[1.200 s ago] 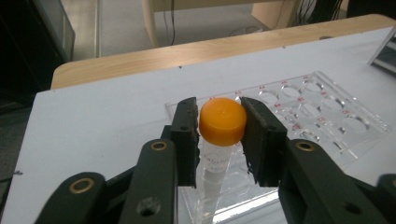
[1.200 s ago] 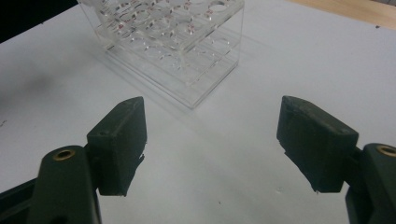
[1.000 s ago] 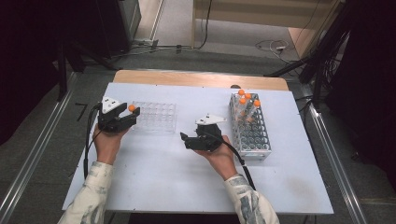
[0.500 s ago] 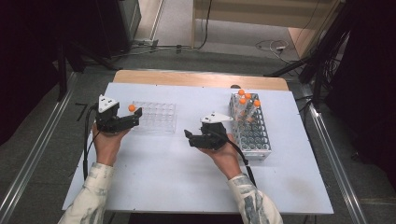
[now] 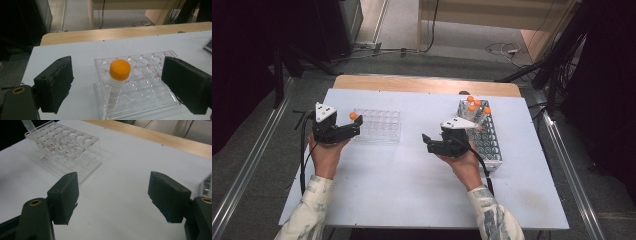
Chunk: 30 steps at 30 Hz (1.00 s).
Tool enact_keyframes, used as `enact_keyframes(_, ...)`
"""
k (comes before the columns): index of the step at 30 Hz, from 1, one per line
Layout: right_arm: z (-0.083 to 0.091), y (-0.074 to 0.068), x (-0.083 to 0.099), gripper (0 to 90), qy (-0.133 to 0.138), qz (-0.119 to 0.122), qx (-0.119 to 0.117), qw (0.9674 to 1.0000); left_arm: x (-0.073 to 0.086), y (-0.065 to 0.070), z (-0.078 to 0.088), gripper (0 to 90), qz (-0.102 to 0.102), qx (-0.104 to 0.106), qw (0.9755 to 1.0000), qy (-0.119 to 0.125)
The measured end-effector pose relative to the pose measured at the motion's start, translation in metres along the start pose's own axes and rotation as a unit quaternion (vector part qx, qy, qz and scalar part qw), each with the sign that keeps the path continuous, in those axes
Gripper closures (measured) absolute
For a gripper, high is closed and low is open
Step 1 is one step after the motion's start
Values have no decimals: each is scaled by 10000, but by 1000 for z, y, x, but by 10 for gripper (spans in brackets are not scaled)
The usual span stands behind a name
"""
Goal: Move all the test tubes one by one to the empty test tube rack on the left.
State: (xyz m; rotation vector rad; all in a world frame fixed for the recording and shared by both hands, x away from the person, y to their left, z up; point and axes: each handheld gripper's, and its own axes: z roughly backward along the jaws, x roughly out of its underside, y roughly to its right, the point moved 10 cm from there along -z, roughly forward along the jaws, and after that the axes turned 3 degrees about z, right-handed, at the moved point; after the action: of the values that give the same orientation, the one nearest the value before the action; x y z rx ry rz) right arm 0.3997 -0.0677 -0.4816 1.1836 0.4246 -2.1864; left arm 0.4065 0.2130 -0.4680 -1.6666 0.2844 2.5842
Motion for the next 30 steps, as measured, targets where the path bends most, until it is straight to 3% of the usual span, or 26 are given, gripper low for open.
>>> enact_keyframes(9,24,45,2,234,139,-257,354,9989,-2,0,2,112,27,4,10000,77)
enact_keyframes(16,43,92,9,234,265,-595,777,9948,-1,1,2,112,28,32,10000,62)
enact_keyframes(21,46,119,15,233,240,-797,1026,9912,-2,3,4,110,32,84,9999,90)
enact_keyframes(23,46,129,18,234,216,-796,1238,9889,-2,4,4,110,28,112,9999,96)
enact_keyframes(30,35,151,25,247,95,-954,1558,9831,-1,4,4,112,9,128,9999,83)
